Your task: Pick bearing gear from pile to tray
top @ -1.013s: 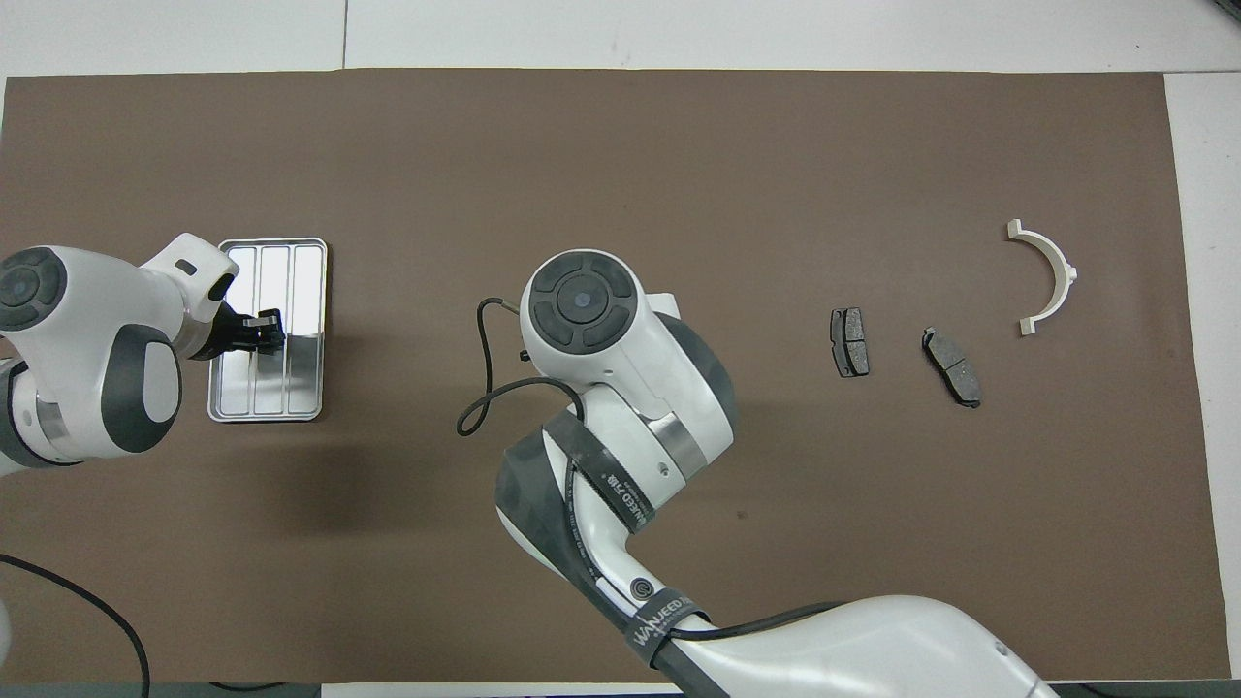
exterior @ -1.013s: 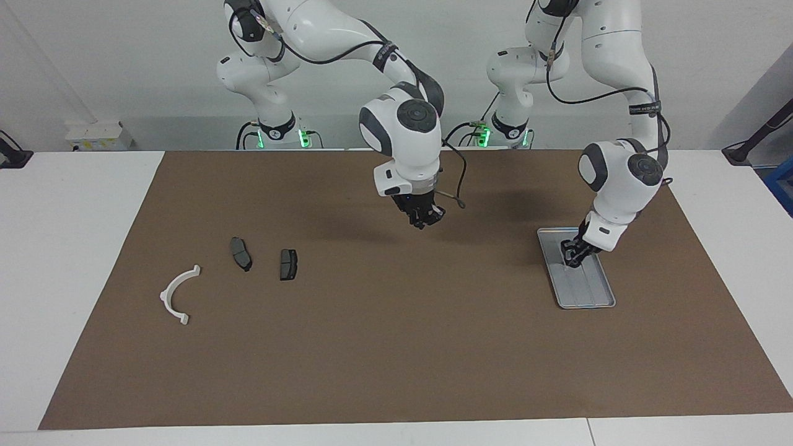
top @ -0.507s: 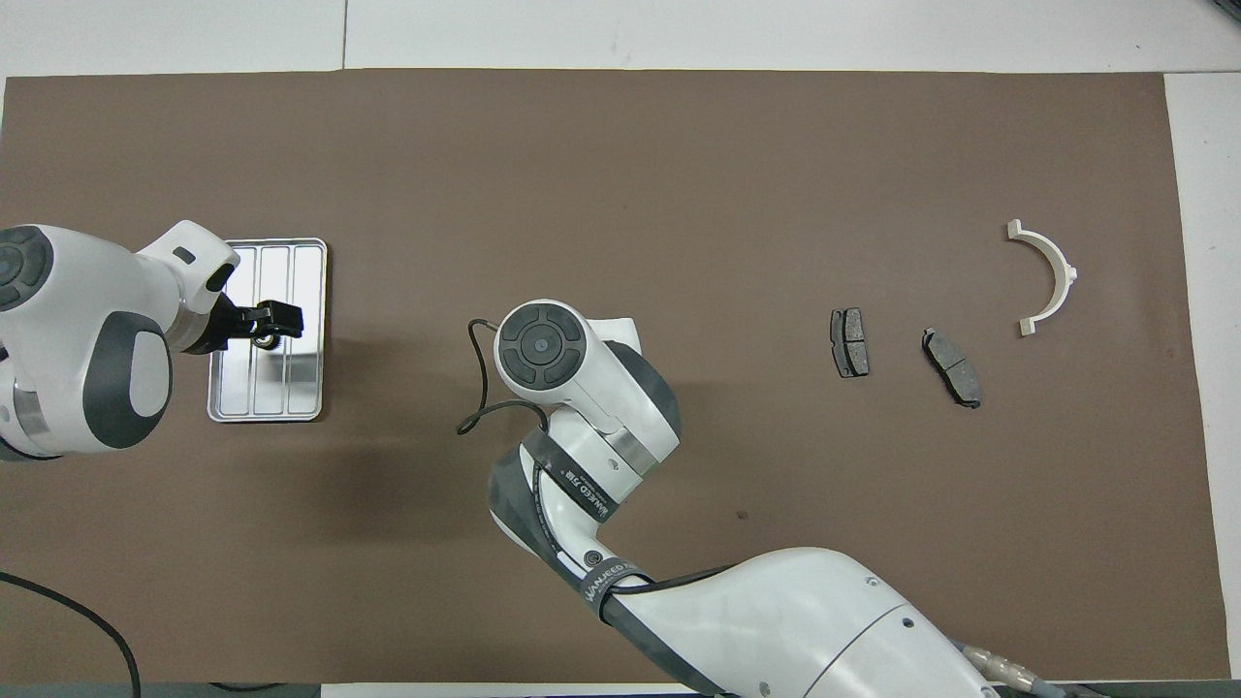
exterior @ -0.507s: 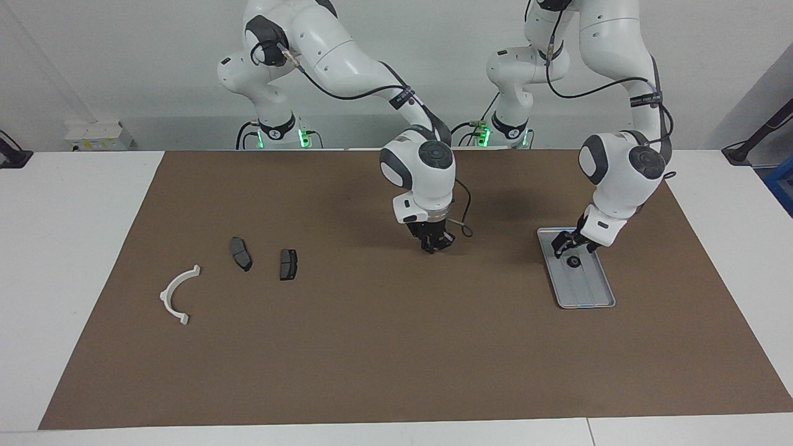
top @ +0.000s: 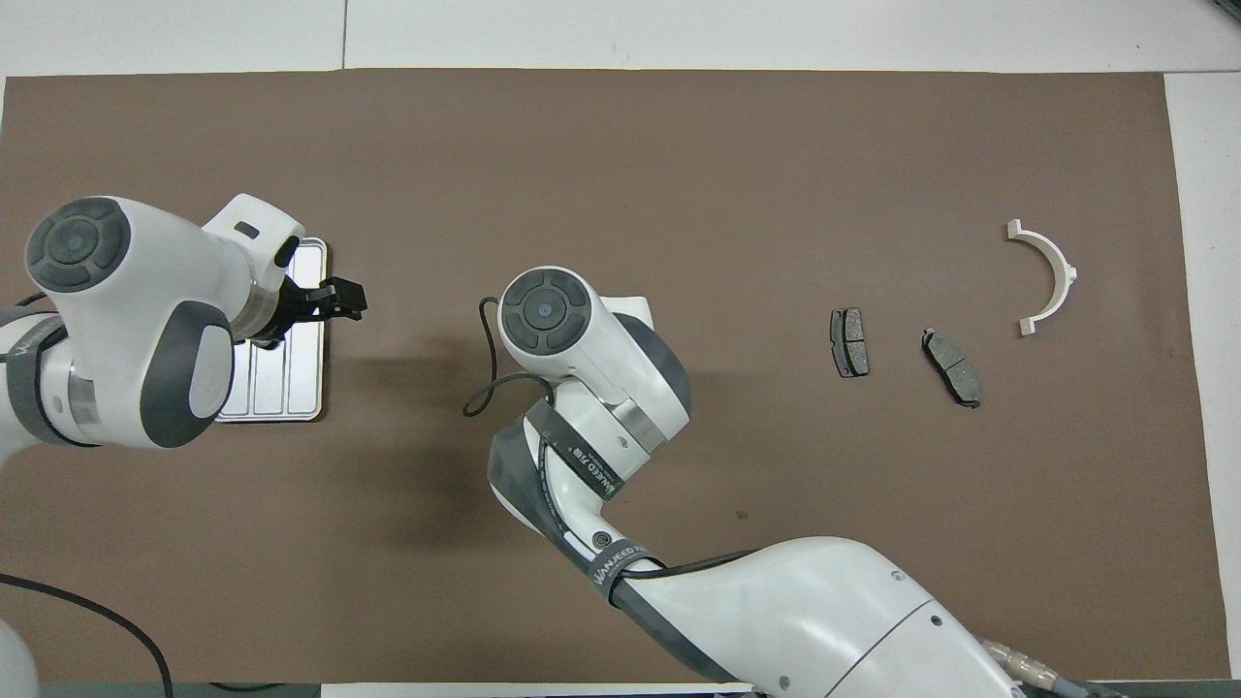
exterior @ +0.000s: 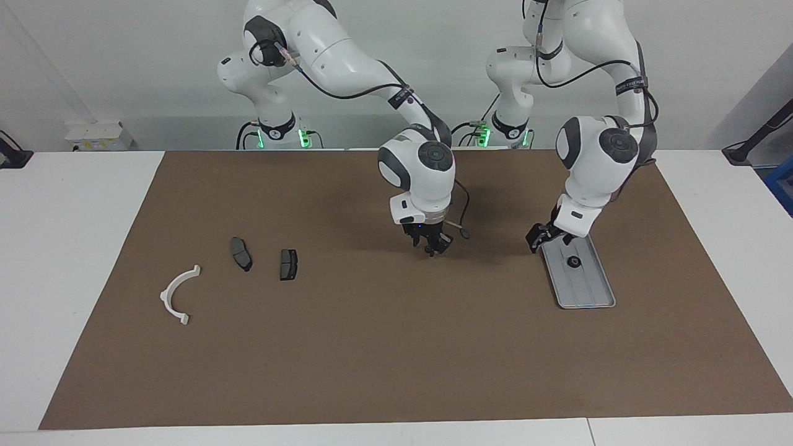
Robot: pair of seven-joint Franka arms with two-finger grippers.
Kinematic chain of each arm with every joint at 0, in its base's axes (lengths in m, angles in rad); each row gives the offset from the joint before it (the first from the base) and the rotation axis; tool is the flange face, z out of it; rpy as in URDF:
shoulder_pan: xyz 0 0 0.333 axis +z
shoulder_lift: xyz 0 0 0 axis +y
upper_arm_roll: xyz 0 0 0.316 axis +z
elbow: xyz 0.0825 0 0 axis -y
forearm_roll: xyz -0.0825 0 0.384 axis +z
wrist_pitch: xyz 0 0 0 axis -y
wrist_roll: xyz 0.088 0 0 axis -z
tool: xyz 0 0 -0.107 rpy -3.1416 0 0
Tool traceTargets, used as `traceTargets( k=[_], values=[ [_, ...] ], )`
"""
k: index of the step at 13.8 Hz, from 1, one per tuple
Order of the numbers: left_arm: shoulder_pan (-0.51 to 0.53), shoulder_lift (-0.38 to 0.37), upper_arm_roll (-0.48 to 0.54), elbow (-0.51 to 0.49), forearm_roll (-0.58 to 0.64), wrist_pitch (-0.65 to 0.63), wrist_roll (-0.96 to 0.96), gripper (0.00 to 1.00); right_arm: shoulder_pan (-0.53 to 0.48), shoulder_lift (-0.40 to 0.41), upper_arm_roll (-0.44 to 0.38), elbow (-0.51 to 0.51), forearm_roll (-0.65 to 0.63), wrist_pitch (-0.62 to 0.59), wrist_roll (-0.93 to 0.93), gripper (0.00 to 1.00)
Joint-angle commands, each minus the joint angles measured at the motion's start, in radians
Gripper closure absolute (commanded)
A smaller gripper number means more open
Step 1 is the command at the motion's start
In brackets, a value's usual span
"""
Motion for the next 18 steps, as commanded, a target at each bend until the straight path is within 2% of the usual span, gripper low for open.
traceTargets(
  k=[1,2,5,8,9,10,11,15,16,18],
  values=[
    [-0.081,0.017,0.012,0.043,0.004,-0.030,-0.118,0.00,-0.116,-0.006,0.021,0.167,0.003,-0.173,-0.072,0.00],
    [-0.104,0.018,0.012,0.042,0.004,-0.023,-0.144,0.00,-0.150,-0.038,0.021,0.170,0.007,-0.201,-0.151,0.00],
    [-0.251,0.035,0.014,0.045,0.006,-0.012,-0.418,0.00,-0.286,-0.090,0.019,0.170,0.070,-0.245,-0.418,0.00],
    [-0.385,0.122,0.017,0.063,0.014,0.056,-0.660,0.00,-0.368,-0.106,0.019,0.166,0.073,-0.276,-0.610,0.00],
    [-0.413,0.147,0.017,0.057,0.017,0.065,-0.696,0.07,-0.385,-0.106,0.019,0.166,0.072,-0.292,-0.645,0.00],
    [-0.428,0.152,0.015,0.047,0.017,0.088,-0.702,0.16,-0.400,-0.107,0.018,0.164,0.070,-0.299,-0.687,0.00],
    [-0.430,0.162,0.014,0.043,0.017,0.106,-0.713,0.20,-0.418,-0.109,0.018,0.164,0.067,-0.312,-0.734,0.00],
    [-0.444,0.204,0.015,0.046,0.015,0.197,-0.759,0.23,-0.521,-0.110,0.018,0.152,0.060,-0.312,-1.002,0.00],
    [-0.444,0.210,0.015,0.051,0.015,0.198,-0.759,0.23,-0.550,-0.129,0.018,0.143,0.060,-0.313,-1.088,0.00],
    [-0.445,0.215,0.015,0.059,0.015,0.200,-0.761,0.23,-0.581,-0.208,0.016,0.044,0.060,-0.275,-1.228,0.00]
  ],
)
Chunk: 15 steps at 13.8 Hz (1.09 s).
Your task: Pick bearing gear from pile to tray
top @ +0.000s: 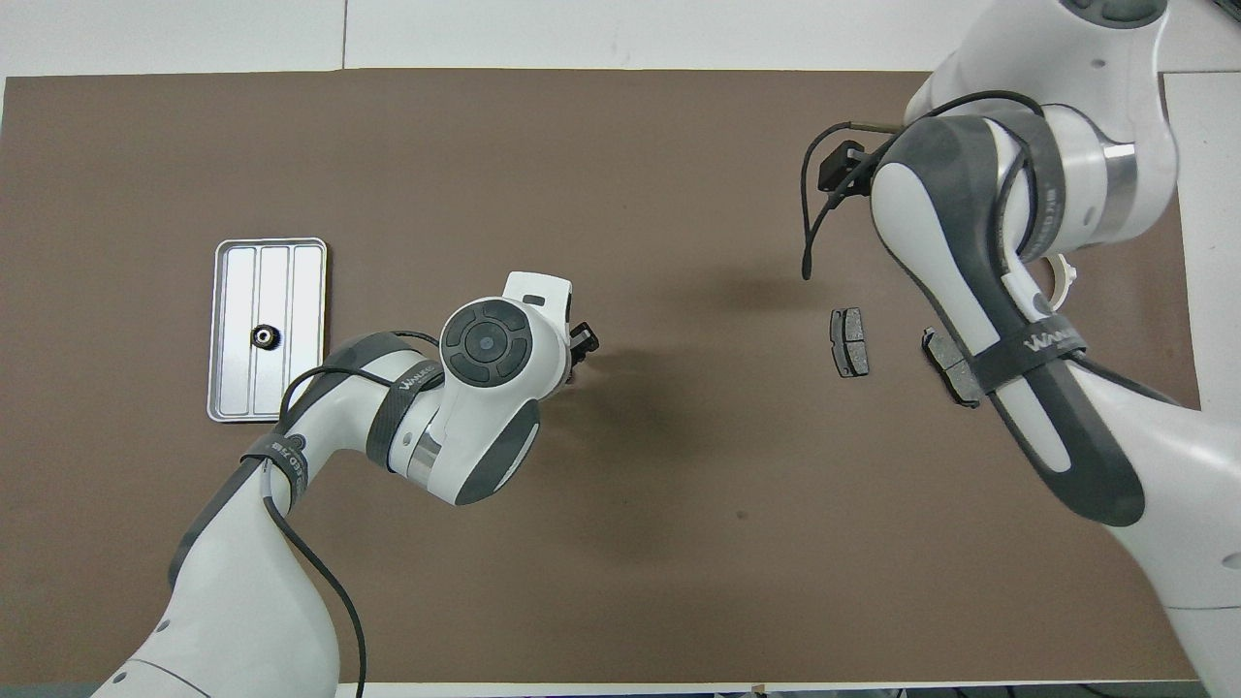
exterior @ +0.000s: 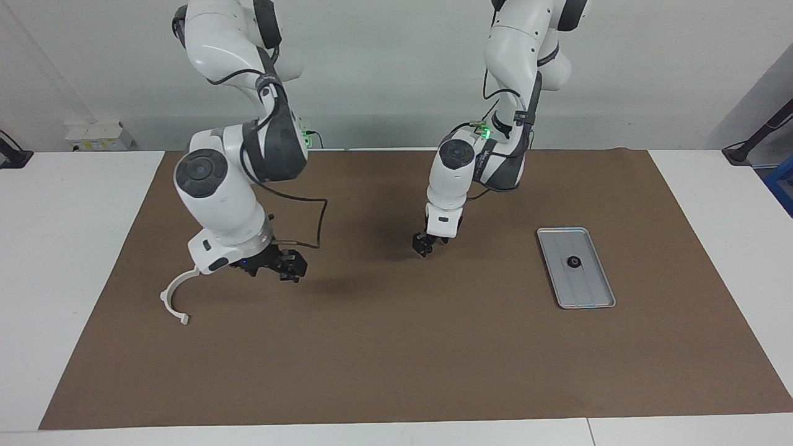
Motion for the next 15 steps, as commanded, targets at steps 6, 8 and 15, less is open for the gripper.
traceTargets(
  k=[6,8,15],
  values=[
    [-0.037,0.032,0.016,0.027,0.013,0.013,-0.046,0.40,-0.104,-0.395,0.010,-0.343,0.008,-0.010,-0.265,0.00],
    [-0.038,0.032,0.016,0.024,0.013,0.013,-0.054,0.52,-0.110,-0.464,0.007,-0.339,0.017,-0.067,-0.271,0.00],
    [-0.006,-0.037,0.027,0.081,0.018,-0.191,-0.034,1.00,-0.115,-0.569,-0.016,-0.320,0.003,-0.199,-0.285,0.00]
  ],
)
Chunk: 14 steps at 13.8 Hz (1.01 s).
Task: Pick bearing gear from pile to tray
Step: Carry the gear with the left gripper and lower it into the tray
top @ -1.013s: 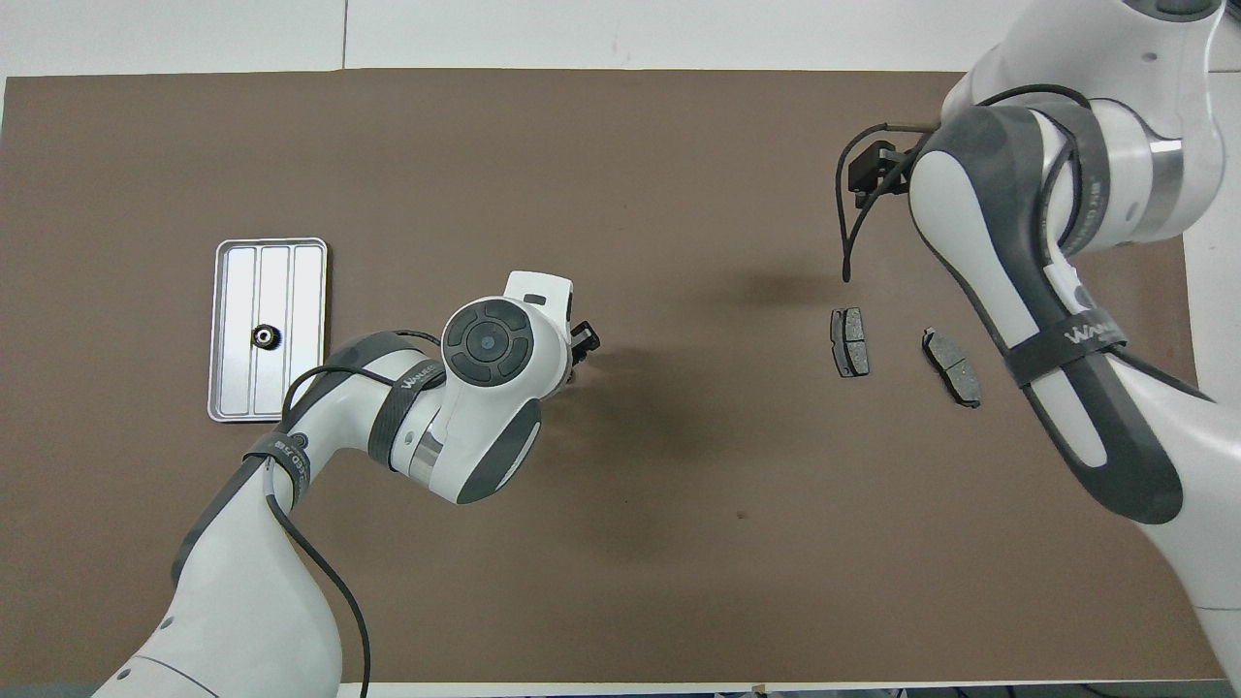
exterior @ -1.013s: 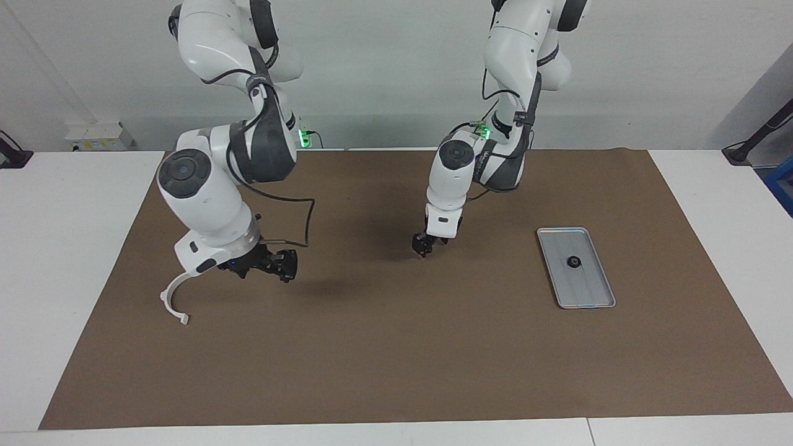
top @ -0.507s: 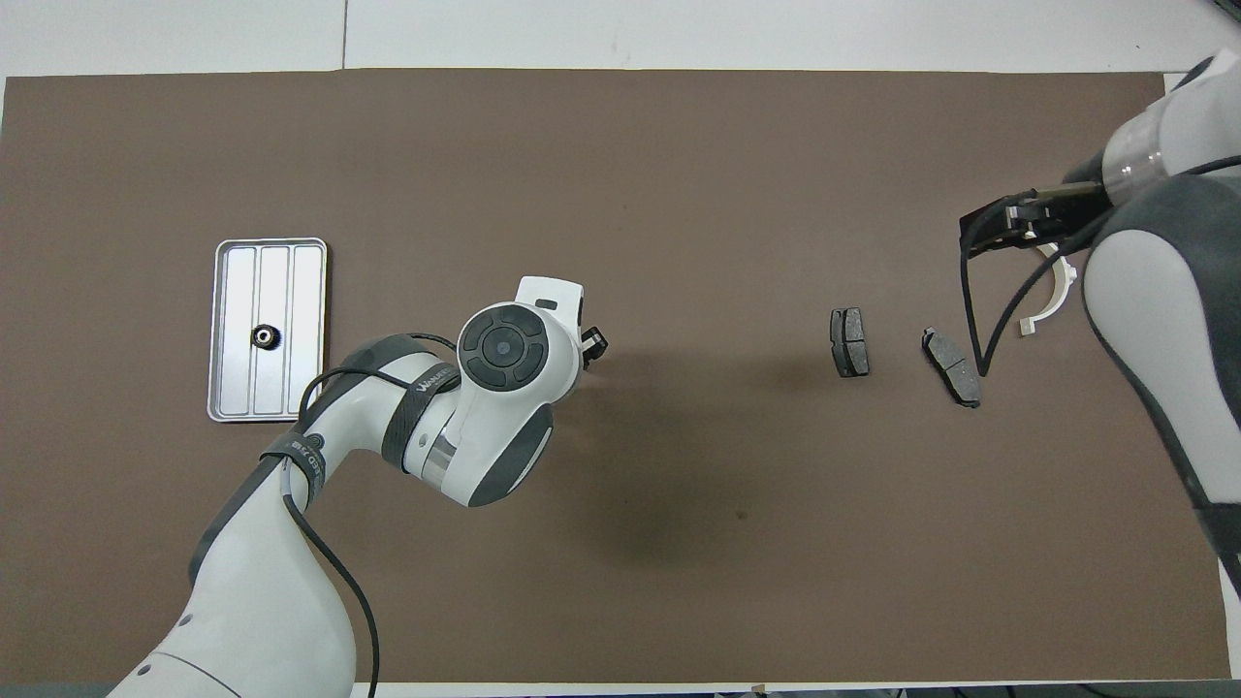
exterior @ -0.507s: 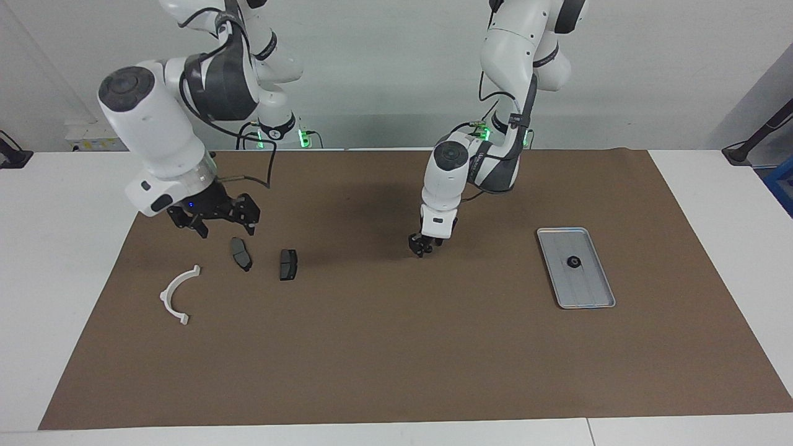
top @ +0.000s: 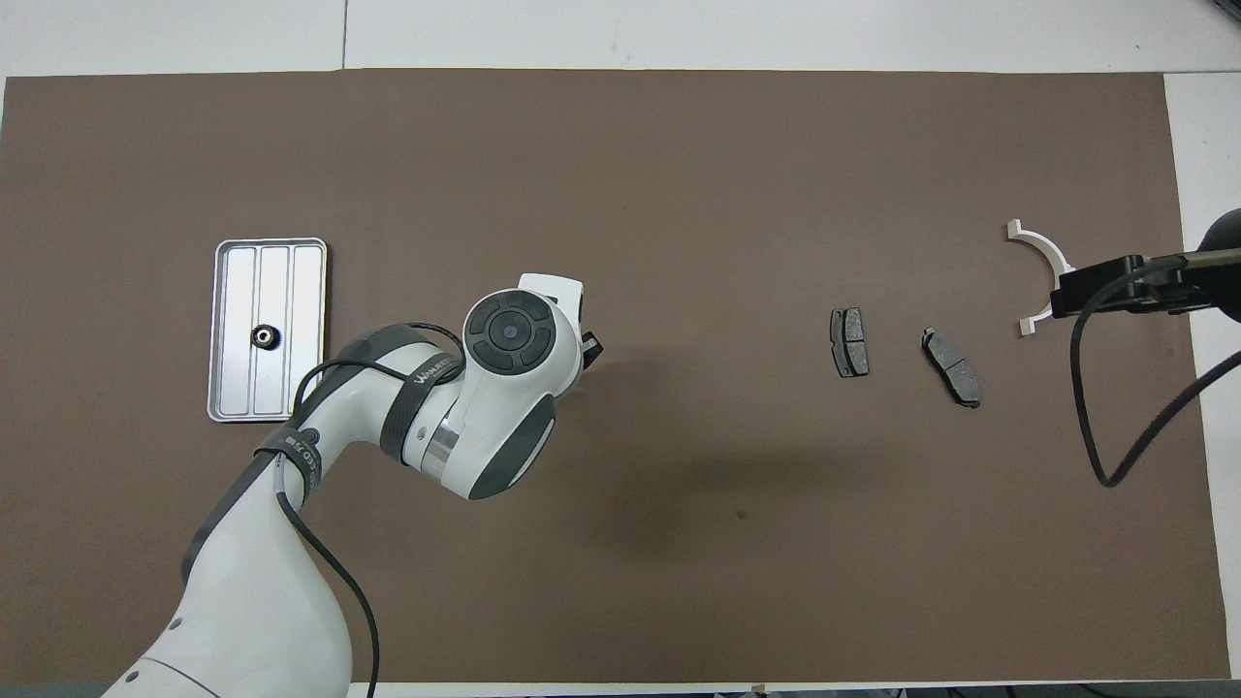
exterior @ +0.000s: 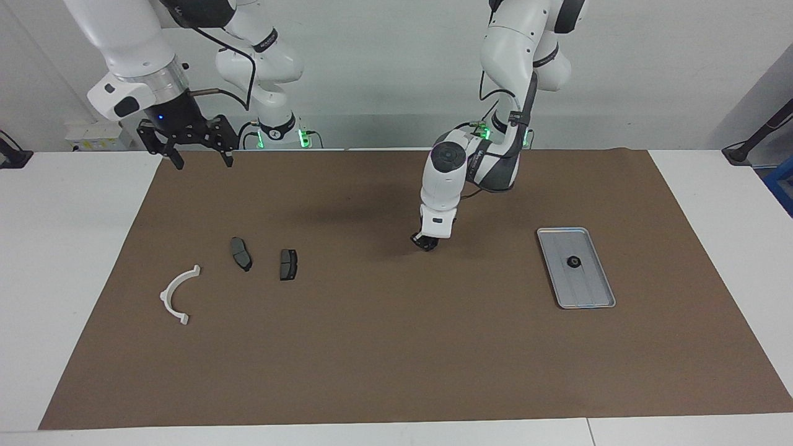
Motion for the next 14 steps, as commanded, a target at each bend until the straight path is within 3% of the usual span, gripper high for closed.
traceTargets(
  k=[1,5,7,10,14],
  values=[
    [0.047,-0.100,0.017,-0.006,0.017,-0.108,0.061,1.00,-0.020,-0.012,0.003,-0.027,0.001,0.012,-0.044,0.00],
    [0.248,-0.265,0.017,-0.066,0.017,-0.349,0.414,1.00,-0.030,-0.009,0.003,-0.028,-0.005,0.014,-0.046,0.00],
    [0.385,-0.288,0.017,-0.068,0.017,-0.389,0.642,1.00,-0.030,-0.008,0.003,-0.028,-0.014,0.014,-0.047,0.00],
    [0.547,-0.286,0.017,-0.072,0.017,-0.342,0.909,1.00,-0.017,-0.008,0.005,-0.028,-0.066,0.024,-0.060,0.00],
    [0.643,-0.308,0.017,-0.213,0.017,-0.142,0.976,1.00,-0.020,-0.005,0.011,-0.035,-0.082,0.040,-0.057,0.00]
  ],
)
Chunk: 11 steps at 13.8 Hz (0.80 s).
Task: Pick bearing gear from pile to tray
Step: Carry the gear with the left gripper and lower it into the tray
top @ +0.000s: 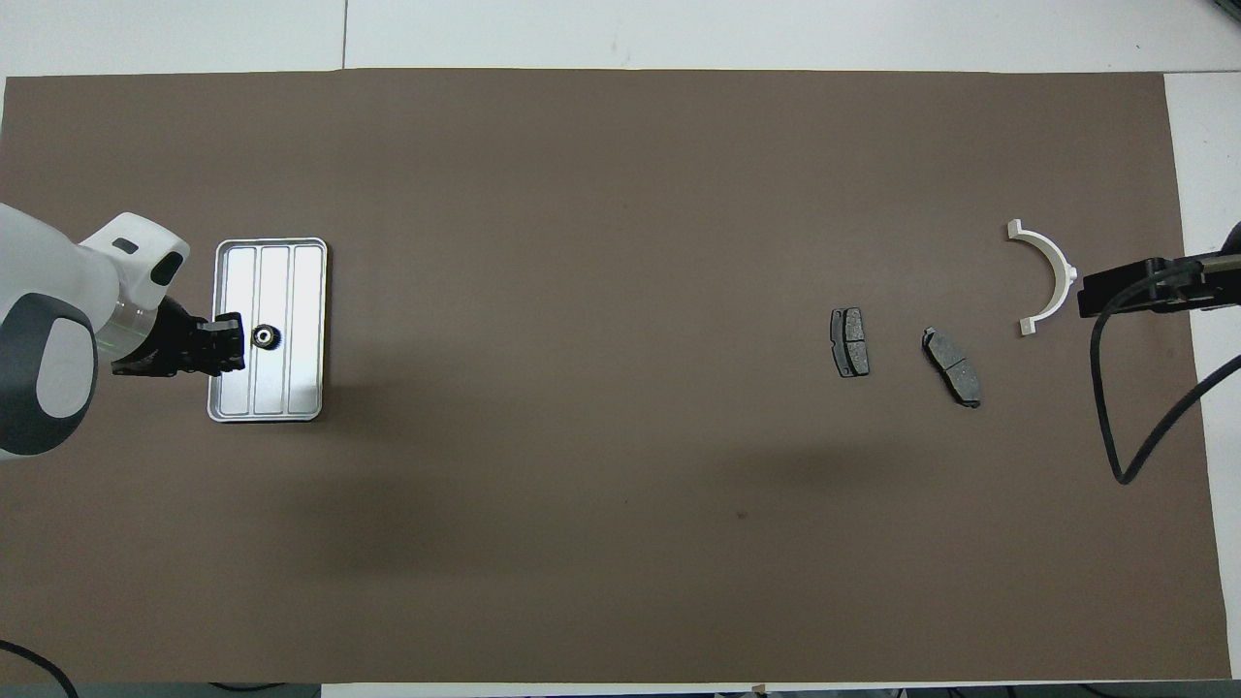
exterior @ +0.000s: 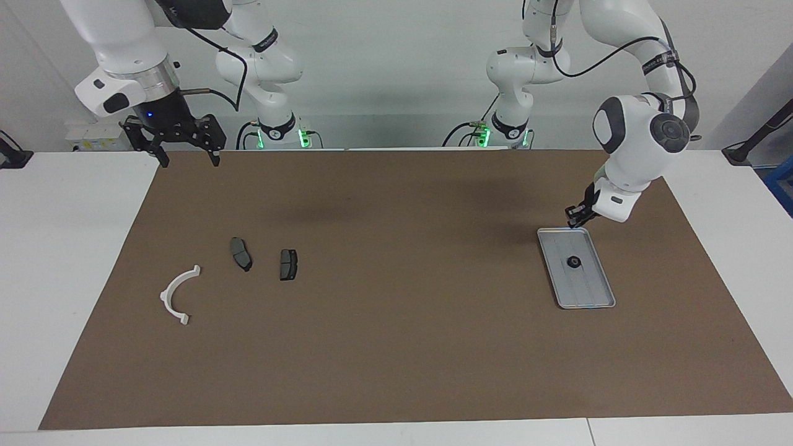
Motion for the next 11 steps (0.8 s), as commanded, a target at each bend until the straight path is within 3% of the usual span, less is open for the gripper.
traceTargets(
  k=[1,11],
  values=[
    [0.039,-0.029,-0.017,-0.121,0.009,0.157,0.015,1.00,-0.011,-0.006,0.010,-0.022,-0.015,0.021,-0.025,0.00],
    [0.039,0.012,-0.015,-0.218,0.009,0.313,0.001,1.00,-0.021,0.000,0.014,-0.019,0.005,0.009,-0.022,0.00]
  ],
)
